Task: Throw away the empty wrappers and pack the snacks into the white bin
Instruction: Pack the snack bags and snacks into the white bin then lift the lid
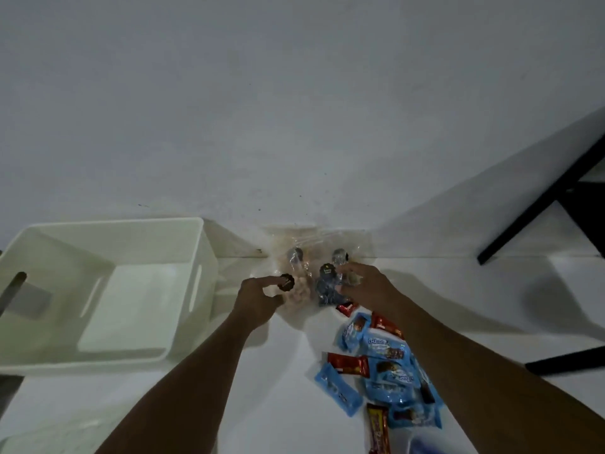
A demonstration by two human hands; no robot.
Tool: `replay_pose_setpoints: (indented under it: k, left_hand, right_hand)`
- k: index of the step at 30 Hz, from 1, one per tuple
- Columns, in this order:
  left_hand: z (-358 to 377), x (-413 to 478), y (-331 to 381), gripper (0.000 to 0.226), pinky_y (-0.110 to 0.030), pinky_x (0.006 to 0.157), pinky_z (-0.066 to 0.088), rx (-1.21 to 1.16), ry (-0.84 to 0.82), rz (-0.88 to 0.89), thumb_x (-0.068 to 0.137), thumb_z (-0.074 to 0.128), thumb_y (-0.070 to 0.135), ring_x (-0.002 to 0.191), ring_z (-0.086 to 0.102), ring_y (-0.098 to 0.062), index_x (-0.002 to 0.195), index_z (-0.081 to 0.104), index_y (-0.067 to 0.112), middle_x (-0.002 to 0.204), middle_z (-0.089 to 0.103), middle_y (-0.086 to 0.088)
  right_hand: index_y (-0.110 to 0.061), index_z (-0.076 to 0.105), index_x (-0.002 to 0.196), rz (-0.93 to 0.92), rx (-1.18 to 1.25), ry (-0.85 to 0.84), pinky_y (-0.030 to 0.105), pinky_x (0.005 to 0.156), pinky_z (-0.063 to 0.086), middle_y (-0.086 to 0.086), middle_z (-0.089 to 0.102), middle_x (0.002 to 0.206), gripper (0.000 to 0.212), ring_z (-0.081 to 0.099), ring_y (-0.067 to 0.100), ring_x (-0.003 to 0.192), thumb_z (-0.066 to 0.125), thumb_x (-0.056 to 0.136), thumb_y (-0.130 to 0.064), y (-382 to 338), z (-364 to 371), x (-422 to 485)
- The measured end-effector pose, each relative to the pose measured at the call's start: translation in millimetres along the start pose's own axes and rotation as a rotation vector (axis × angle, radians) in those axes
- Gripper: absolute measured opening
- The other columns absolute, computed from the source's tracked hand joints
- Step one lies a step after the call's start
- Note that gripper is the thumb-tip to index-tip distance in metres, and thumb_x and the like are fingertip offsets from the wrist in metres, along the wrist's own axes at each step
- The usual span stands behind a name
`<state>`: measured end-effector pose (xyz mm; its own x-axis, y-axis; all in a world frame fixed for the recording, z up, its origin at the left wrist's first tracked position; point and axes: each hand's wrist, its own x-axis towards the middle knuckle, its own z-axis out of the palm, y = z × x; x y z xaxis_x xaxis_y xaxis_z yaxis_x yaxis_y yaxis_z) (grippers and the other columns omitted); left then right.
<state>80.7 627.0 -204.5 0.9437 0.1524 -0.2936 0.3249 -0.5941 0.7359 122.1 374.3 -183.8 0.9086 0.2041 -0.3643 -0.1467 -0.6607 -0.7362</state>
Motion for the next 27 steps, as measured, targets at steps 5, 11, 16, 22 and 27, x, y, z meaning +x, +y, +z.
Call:
replay_pose_setpoints:
  k: [5, 11, 16, 22, 27]
  left_hand:
    - [20, 34, -21, 0.045, -0.025, 0.091, 0.050, -0.046, -0.043, 0.006, 0.066, 0.086, 0.013, 0.108, 0.067, -0.014, 0.106, 0.076, 0.030, 0.111, 0.074, 0.006]
    - [19, 35, -23, 0.025, -0.034, 0.081, 0.060, -0.104, 0.056, 0.004, 0.076, 0.078, 0.007, 0.086, 0.071, -0.010, 0.075, 0.076, 0.032, 0.084, 0.073, 0.021]
    - [-10, 15, -6, 0.036, -0.031, 0.082, 0.059, -0.103, 0.106, 0.078, 0.076, 0.076, 0.004, 0.086, 0.070, -0.008, 0.065, 0.071, 0.038, 0.077, 0.070, 0.025]
    - [-87, -16, 29, 0.024, -0.001, 0.071, 0.043, -0.145, 0.189, 0.237, 0.075, 0.078, 0.004, 0.089, 0.069, -0.002, 0.079, 0.075, 0.028, 0.089, 0.075, 0.015]
    - [-169, -41, 26, 0.020, -0.012, 0.076, 0.050, -0.203, 0.248, 0.303, 0.074, 0.080, 0.010, 0.087, 0.066, 0.011, 0.081, 0.077, 0.029, 0.084, 0.075, 0.025]
  right_hand:
    - [-0.026, 0.069, 0.118, 0.019, -0.054, -0.041, 0.020, 0.083, 0.044, 0.001, 0.063, 0.127, 0.040, 0.060, 0.017, 0.107, 0.076, 0.080, -0.015, 11, 22, 47]
    - [-0.017, 0.075, 0.102, 0.104, -0.027, 0.050, 0.014, 0.071, 0.046, 0.004, 0.067, 0.117, 0.028, 0.062, 0.013, 0.091, 0.073, 0.079, 0.000, 17, 36, 51]
    - [-0.021, 0.077, 0.098, 0.025, -0.091, 0.158, 0.017, 0.080, 0.043, -0.003, 0.069, 0.103, 0.024, 0.063, 0.013, 0.094, 0.071, 0.078, -0.008, -10, 29, 29]
    - [-0.021, 0.077, 0.096, -0.122, -0.054, 0.267, 0.023, 0.089, 0.051, -0.002, 0.070, 0.102, 0.023, 0.065, 0.014, 0.096, 0.077, 0.076, -0.010, -86, 5, -8]
    - [-0.020, 0.078, 0.090, -0.224, 0.029, 0.332, 0.012, 0.073, 0.049, -0.002, 0.072, 0.096, 0.020, 0.067, 0.015, 0.086, 0.080, 0.074, -0.009, -161, 18, -33]
